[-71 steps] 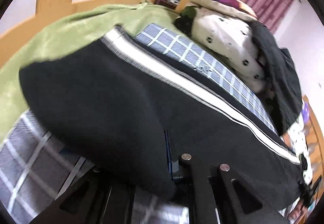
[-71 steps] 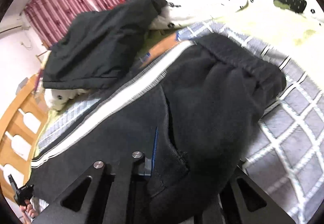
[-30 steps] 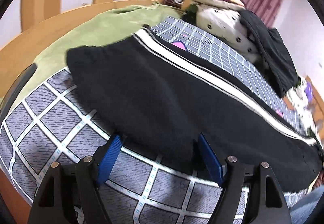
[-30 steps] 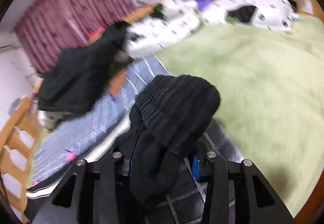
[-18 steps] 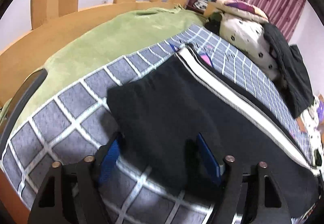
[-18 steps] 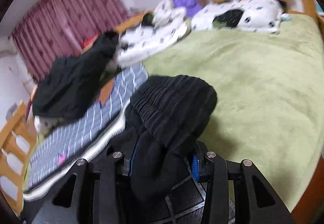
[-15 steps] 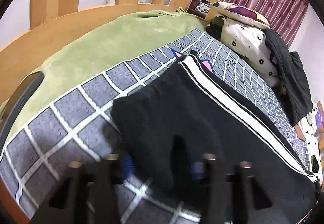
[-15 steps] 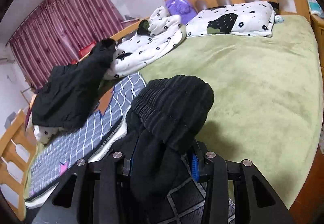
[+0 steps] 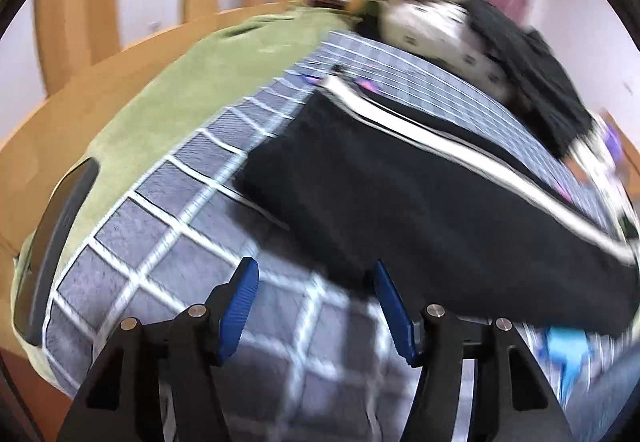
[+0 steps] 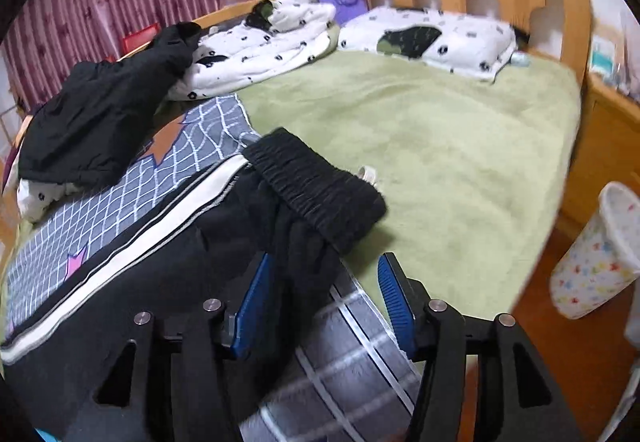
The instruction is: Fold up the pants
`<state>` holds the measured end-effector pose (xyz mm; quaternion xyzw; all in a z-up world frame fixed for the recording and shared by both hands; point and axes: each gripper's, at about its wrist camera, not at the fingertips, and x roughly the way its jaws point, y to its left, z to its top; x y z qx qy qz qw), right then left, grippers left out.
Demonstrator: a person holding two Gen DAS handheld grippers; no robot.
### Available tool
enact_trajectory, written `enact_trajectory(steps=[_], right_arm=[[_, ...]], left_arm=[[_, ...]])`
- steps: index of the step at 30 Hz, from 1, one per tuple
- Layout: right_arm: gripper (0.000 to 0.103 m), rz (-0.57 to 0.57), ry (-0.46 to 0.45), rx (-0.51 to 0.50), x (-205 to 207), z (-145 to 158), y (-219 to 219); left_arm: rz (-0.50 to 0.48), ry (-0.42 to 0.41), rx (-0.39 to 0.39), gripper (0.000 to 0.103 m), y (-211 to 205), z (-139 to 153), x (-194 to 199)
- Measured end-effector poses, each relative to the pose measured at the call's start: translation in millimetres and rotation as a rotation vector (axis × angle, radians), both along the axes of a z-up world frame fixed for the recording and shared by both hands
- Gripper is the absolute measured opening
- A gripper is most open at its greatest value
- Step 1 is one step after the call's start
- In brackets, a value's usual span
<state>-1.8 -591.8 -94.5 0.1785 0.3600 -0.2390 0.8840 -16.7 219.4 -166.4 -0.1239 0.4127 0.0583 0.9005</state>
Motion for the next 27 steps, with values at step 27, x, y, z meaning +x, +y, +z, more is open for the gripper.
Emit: enact_trajectory(steps=[27], right_arm=[[0.061,0.859,0.068,-0.093,209,-16,288]], left_arm=[[0.031,0.075,0.105,0.057,6,35,202]])
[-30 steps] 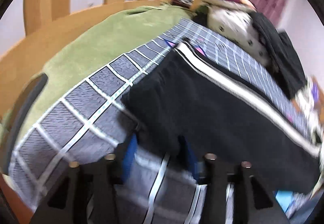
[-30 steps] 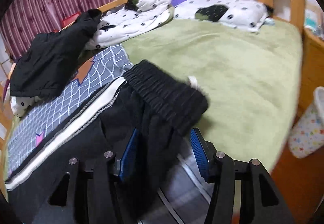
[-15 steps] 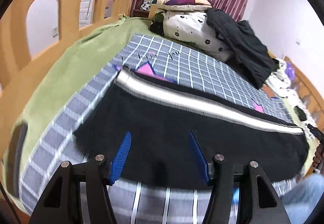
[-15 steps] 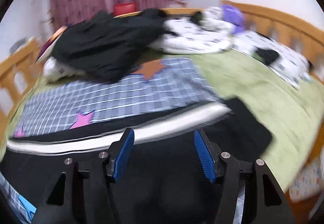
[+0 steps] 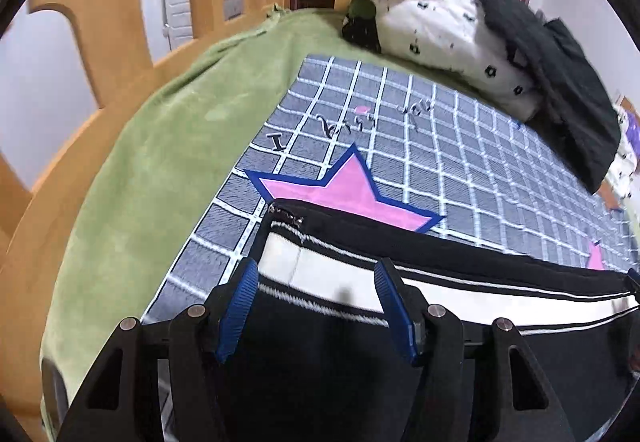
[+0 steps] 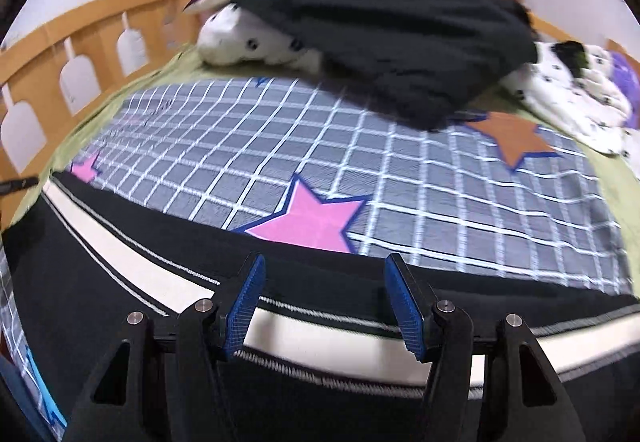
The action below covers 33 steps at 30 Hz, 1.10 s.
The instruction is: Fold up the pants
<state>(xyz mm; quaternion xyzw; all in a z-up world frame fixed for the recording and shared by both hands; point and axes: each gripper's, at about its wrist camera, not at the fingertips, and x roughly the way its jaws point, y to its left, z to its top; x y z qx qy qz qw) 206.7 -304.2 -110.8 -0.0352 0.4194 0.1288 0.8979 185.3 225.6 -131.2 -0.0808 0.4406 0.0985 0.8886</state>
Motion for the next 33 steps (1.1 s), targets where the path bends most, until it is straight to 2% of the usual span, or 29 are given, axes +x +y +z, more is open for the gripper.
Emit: enact_trajectory(steps=[3,7,10,12,13,15,16,17,18,20,22,25,27,30,31,33], right_arm=[[0.061,0.040,0.036,-0.020,15,-15,6],[0.060,0.085,0.088,-0.059,31,-34,15],[0.060,0.147,0.148,-0.070,35,-46,21],[0.044,0.180,0.145,-0.075,33,-47,21],[0.028,0.213,0.171,-0.044,32,-46,21],[0.018,0.230,0.178,-0.047,30,-43,23],[0.006,0.250,0.180,-0.053,28,-42,24],[0.004,0.260,0.167,-0.065,26,-41,26],[0.004,0.259,0.148,-0.071,23,-39,26],[0.003,0.253,0.125,-0.050,18,-31,23],[0.003,0.226,0.059,0.022,15,-11,16],[0.003,0.209,-0.010,0.068,14,7,14],[0.003,0.201,-0.011,0.052,20,3,19],[0.003,0.165,0.029,0.066,39,-19,21],[0.003,0.147,0.048,0.070,45,-30,21],[0.003,0.107,0.080,0.061,52,-51,21]], left_arm=[[0.012,0.010,0.024,0.043,4,-12,10],[0.009,0.026,0.032,0.043,9,-22,20],[0.006,0.041,-0.007,0.043,17,-27,22],[0.012,0.049,-0.029,0.043,21,-32,23],[0.011,0.044,-0.035,0.041,22,-32,23],[0.020,0.007,-0.029,0.030,22,-28,18],[0.013,-0.001,-0.024,0.024,22,-26,16],[0.002,-0.008,-0.015,0.019,21,-25,15],[-0.001,-0.020,0.003,0.011,20,-22,13],[-0.014,-0.066,0.002,0.011,21,-12,5],[-0.021,-0.132,-0.021,0.011,24,1,-5],[0.000,-0.165,-0.041,0.010,33,5,-6],[0.028,-0.132,-0.056,0.010,37,-5,5],[0.071,-0.084,-0.069,0.010,40,-27,19],[0.081,-0.048,-0.053,0.011,37,-36,25],[0.081,-0.048,-0.004,0.012,30,-38,24]])
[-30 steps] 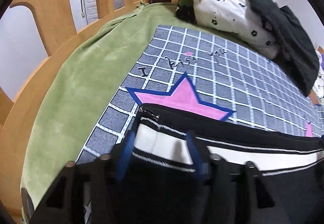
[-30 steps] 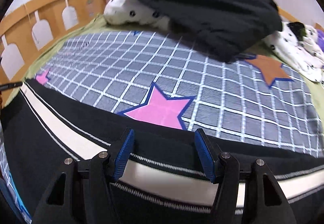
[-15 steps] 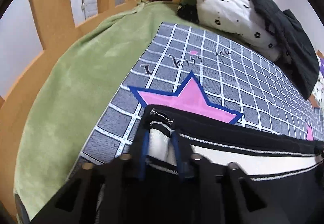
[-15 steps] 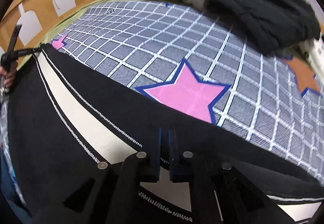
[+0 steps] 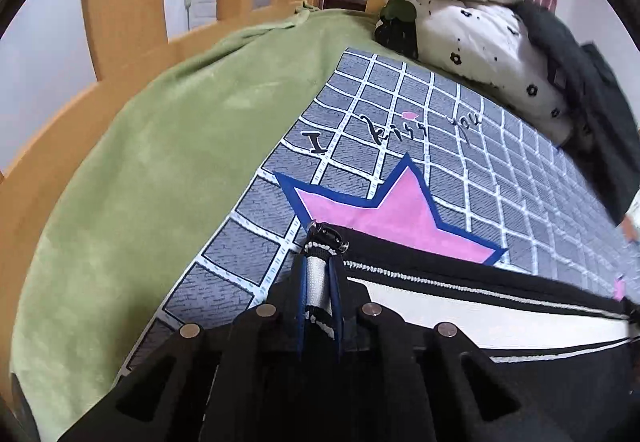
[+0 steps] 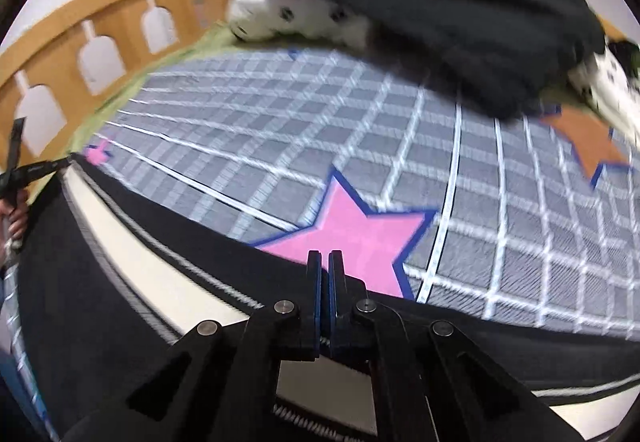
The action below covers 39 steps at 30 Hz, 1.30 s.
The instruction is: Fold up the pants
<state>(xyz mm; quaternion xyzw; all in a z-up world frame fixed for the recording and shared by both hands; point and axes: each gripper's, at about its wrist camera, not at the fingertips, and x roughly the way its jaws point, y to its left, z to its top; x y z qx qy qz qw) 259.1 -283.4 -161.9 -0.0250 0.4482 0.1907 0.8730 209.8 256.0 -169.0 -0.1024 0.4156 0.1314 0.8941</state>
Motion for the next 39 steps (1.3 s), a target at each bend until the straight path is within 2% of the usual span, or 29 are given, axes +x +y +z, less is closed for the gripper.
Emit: enact_trajectory(steps=[2,4,6,7,8,11,13,16,17,18,19,20,23,25,26,29,30,33,34,36,37,38,39], right_arm=[[0.007,-0.052,-0.007,-0.023,4,-5,0],[0.011,-0.072,-0.002,0.001,3,4,-8],[0.027,-0.060,-0.043,0.010,-3,19,-24],[0.051,-0.059,-0.057,0.003,-6,25,-33],[0.069,-0.058,-0.070,-0.003,-9,32,-44],[0.073,-0.067,-0.087,-0.045,-13,46,-80],[0.073,-0.057,-0.018,-0.084,-6,43,-98],[0.072,0.015,0.136,-0.103,6,17,-110],[0.061,0.043,0.151,-0.135,5,5,-108],[0.043,0.058,0.108,-0.172,3,1,-105],[0.012,0.084,0.079,-0.172,0,2,-100],[0.006,0.079,0.074,-0.165,-2,5,-97],[0.004,0.081,-0.046,-0.186,-16,21,-91],[0.004,0.042,-0.078,-0.114,-15,27,-101],[0.004,0.025,-0.081,-0.105,-11,24,-104],[0.004,-0.019,-0.013,-0.117,13,-7,-95],[0.004,-0.035,-0.021,-0.124,16,-10,-96],[0.006,-0.098,-0.025,-0.117,19,3,-102],[0.006,-0.117,-0.057,-0.120,11,14,-109],[0.015,-0.175,-0.131,-0.110,-9,33,-129],[0.024,-0.217,-0.158,-0.093,-21,41,-145],[0.028,-0.241,-0.164,-0.087,-27,41,-153],[0.028,-0.274,-0.155,-0.085,-30,39,-165]], left_arm=[[-0.010,0.013,0.069,0.020,-10,5,-1],[-0.024,0.047,0.114,0.048,-14,8,-4],[-0.048,0.045,0.142,0.055,-17,13,-11],[-0.058,0.030,0.155,0.056,-19,16,-18],[-0.066,0.021,0.161,0.057,-19,18,-23],[-0.084,-0.005,0.122,0.061,-19,23,-33],[-0.082,-0.010,0.062,0.062,-18,21,-33],[-0.058,0.002,-0.003,0.062,-18,13,-28],[-0.046,0.008,-0.008,0.062,-19,10,-26],[-0.033,0.013,-0.003,0.062,-20,8,-25],[-0.027,0.018,0.001,0.062,-20,7,-24],[-0.028,0.017,0.001,0.062,-21,7,-24],[-0.032,-0.016,-0.017,0.062,-21,13,-29],[-0.025,-0.041,-0.039,0.062,-23,17,-27],[-0.004,-0.037,-0.042,0.062,-26,18,-22],[0.026,-0.034,-0.031,0.063,-35,21,-15],[0.021,-0.047,-0.020,0.063,-39,25,-16],[0.002,-0.093,0.017,0.064,-42,38,-29],[-0.002,-0.110,0.030,0.064,-42,41,-34],[-0.030,-0.140,0.033,0.069,-42,45,-43],[-0.063,-0.130,0.014,0.072,-43,40,-43],[-0.089,-0.108,-0.004,0.072,-43,33,-38],[-0.101,-0.078,-0.015,0.072,-42,26,-32]])
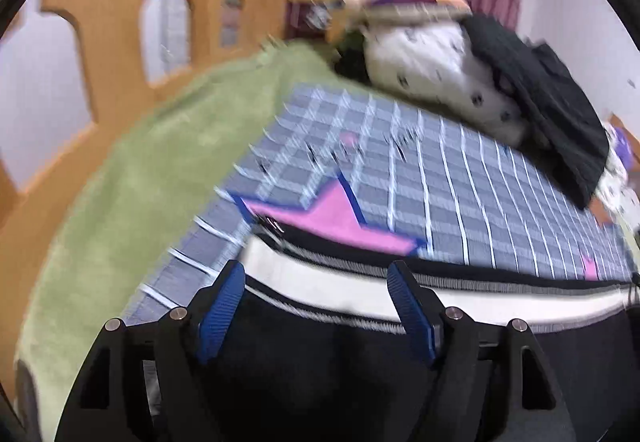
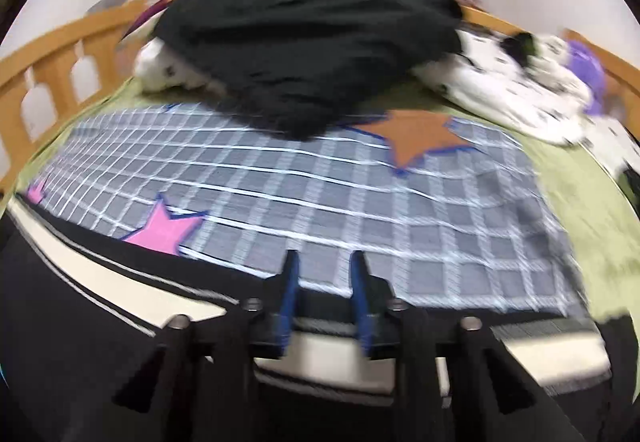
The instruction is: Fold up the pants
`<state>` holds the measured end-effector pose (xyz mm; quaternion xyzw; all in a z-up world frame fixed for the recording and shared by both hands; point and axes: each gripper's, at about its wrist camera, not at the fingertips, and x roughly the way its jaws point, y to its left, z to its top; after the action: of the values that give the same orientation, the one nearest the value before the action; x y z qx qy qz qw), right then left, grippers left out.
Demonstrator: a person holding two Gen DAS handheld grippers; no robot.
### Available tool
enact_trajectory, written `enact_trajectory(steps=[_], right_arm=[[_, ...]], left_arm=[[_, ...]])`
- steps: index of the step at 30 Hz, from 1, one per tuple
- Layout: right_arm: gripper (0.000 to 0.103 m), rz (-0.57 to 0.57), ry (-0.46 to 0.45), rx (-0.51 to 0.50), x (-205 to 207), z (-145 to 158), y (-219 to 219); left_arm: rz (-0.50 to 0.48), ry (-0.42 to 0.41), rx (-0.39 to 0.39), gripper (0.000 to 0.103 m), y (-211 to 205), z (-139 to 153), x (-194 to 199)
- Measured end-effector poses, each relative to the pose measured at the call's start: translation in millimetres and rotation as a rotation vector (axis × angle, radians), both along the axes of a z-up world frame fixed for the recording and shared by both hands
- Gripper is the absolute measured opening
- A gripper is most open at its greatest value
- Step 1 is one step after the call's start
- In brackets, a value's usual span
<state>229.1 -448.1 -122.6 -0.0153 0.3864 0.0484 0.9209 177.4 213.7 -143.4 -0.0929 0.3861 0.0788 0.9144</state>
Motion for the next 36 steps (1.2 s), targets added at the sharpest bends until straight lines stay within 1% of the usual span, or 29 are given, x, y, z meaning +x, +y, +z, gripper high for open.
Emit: enact_trajectory(steps=[1,2,3,4,5,6,7,8,9,10,11,13,15,16,17,18,19,21,22,24,25,26,27,28,29,30,31,32,36], right_arm=[[0.028,-0.034,0.046,-0.001,0,-12,-13],[0.024,-0.051,0.079,-0.006,2,-21,-19],[0.024,-0.065,0.117,0.012,5,-32,-26],[0.021,-0.079,0.114,0.056,6,-33,-31],[0.016,-0.106,0.106,0.061,4,-27,-33],[0.016,-0.142,0.114,0.040,5,-19,-31],[0.018,-0.186,0.115,0.019,4,-8,-28],[0.020,-0.203,0.104,0.018,0,0,-25],[0.022,-0.219,0.085,0.022,-6,11,-21],[0.027,-0.227,0.064,0.034,-15,24,-16],[0.038,-0.229,0.048,0.045,-22,35,-11],[0.053,-0.249,0.020,0.046,-43,58,1],[0.053,-0.247,0.002,0.053,-65,84,18],[0.053,-0.231,-0.001,0.070,-70,91,27],[0.053,-0.212,-0.015,0.085,-77,105,37],[0.053,-0.204,-0.033,0.080,-84,113,44],[0.053,-0.192,-0.071,0.062,-95,126,58],[0.053,-0.174,-0.136,0.012,-112,151,85],[0.053,-0.160,-0.158,0.005,-123,165,100],[0.053,-0.118,-0.152,0.038,-136,184,121],[0.053,-0.090,-0.149,0.073,-144,193,132],[0.056,-0.081,-0.151,0.098,-150,200,142],[0.059,-0.081,-0.149,0.118,-158,206,153],[0.066,-0.076,-0.147,0.133,-162,206,159],[0.069,-0.064,-0.148,0.153,-167,205,165],[0.070,-0.051,-0.148,0.178,-171,201,172],[0.070,-0.038,-0.138,0.213,-174,190,177],[0.070,-0.033,-0.128,0.228,-177,181,181],[0.069,-0.023,-0.106,0.230,-181,124,190]], left_arm=[[0.009,0.043,0.006,0.072,2,-11,9],[0.039,0.089,0.029,0.071,6,-24,19],[0.054,0.127,0.033,0.069,9,-33,26],[0.066,0.121,0.040,0.070,8,-30,28],[0.072,0.113,0.053,0.070,5,-26,29],[0.076,0.105,0.079,0.070,-1,-18,27],[0.071,0.103,0.095,0.070,-6,-11,24],[0.060,0.101,0.099,0.070,-10,-5,21],[0.047,0.098,0.093,0.070,-13,2,16],[0.032,0.090,0.081,0.070,-18,10,8],[0.021,0.082,0.073,0.070,-22,19,-1],[0.003,0.065,0.059,0.070,-31,38,-18],[-0.028,0.049,0.040,0.070,-41,63,-32],[-0.043,0.029,0.035,0.070,-47,77,-40],[-0.057,0.009,0.034,0.070,-54,91,-49],[-0.082,-0.021,0.033,0.070,-63,110,-58],[-0.102,-0.046,0.036,0.070,-70,125,-66],[-0.130,-0.102,0.060,0.070,-86,159,-82],[-0.145,-0.132,0.069,0.070,-94,177,-91],[-0.178,-0.152,0.067,0.070,-110,205,-105],[-0.192,-0.156,0.054,0.070,-114,212,-109],[-0.208,-0.170,0.031,0.070,-119,218,-115],[-0.223,-0.191,0.003,0.071,-122,220,-123],[-0.231,-0.202,-0.011,0.071,-125,219,-130],[-0.238,-0.213,-0.026,0.071,-127,214,-137],[-0.238,-0.215,-0.032,0.071,-128,206,-141],[-0.231,-0.203,-0.041,0.071,-127,191,-146],[-0.224,-0.189,-0.055,0.071,-125,178,-148],[-0.179,-0.092,-0.171,0.071,-101,104,-154]])
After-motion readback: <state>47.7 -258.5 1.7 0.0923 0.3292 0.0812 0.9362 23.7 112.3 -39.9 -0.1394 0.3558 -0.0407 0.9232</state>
